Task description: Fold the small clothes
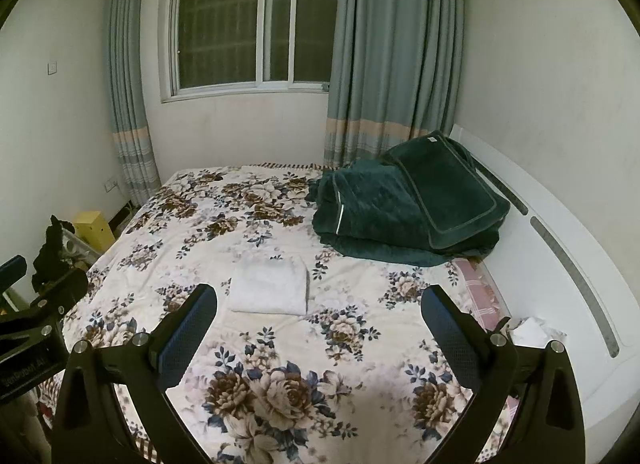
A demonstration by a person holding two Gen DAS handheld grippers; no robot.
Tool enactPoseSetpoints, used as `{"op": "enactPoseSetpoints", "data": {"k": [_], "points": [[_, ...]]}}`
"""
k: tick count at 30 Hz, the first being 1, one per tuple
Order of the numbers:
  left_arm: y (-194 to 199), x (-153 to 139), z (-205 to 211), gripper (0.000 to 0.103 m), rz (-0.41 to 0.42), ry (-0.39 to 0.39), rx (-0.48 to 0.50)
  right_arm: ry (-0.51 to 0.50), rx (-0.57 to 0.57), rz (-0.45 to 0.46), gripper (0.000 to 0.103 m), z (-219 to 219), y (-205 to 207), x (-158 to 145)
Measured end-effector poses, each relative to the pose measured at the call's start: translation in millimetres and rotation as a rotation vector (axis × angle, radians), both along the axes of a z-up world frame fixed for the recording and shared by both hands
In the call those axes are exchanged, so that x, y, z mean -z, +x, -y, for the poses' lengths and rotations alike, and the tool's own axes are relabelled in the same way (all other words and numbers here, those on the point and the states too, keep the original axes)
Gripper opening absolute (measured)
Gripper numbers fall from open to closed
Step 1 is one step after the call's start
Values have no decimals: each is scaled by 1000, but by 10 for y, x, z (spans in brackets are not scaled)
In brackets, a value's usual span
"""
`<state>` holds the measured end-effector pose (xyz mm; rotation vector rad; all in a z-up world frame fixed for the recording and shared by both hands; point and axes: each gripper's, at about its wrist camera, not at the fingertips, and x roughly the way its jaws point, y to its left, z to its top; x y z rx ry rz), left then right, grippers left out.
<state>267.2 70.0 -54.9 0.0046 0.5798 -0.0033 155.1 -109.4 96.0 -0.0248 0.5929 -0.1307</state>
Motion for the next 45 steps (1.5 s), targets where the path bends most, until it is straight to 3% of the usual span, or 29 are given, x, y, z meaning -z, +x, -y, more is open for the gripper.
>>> {"op": "enactPoseSetpoints", "data": {"k": [45], "points": [[69, 1, 31, 103, 1, -5, 9, -9, -10, -13, 103, -3, 15, 71]]}}
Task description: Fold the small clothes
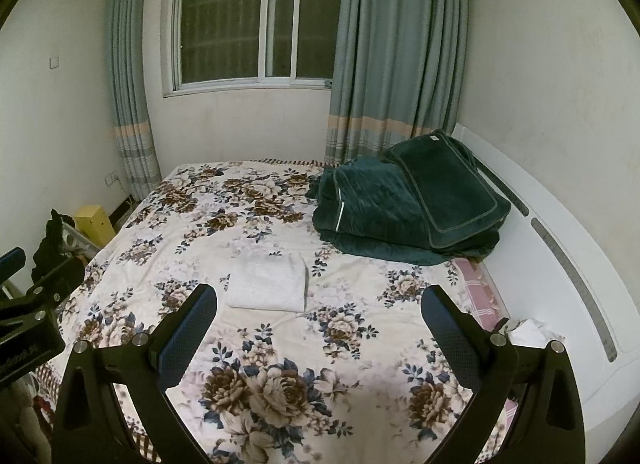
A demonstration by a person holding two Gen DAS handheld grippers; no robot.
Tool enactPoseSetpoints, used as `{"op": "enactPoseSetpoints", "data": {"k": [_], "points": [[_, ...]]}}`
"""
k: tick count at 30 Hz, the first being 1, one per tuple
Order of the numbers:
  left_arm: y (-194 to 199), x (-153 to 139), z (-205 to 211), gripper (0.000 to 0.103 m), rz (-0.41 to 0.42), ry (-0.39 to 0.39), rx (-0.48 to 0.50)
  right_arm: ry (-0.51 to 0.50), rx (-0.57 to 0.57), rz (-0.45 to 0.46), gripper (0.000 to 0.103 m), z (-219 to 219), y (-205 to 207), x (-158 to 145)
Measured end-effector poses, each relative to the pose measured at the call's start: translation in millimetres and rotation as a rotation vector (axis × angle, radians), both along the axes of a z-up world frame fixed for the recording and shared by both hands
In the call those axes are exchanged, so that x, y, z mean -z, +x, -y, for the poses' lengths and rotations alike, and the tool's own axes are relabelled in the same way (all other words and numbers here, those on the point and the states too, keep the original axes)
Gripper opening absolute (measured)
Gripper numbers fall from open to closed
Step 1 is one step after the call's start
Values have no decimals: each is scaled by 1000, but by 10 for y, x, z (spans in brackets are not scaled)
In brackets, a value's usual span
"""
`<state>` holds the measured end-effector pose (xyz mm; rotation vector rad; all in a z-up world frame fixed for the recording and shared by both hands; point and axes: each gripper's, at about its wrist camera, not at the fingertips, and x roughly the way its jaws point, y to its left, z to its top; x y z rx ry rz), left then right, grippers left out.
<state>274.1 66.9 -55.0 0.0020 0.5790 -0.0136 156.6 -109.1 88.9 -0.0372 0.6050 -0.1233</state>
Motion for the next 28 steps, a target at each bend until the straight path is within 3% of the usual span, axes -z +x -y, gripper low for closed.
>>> {"op": "enactPoseSetpoints", "data": {"k": [28], "points": [[-1, -6, 21, 103, 8, 1, -9, 5, -8, -1, 103, 7, 28, -8]]}}
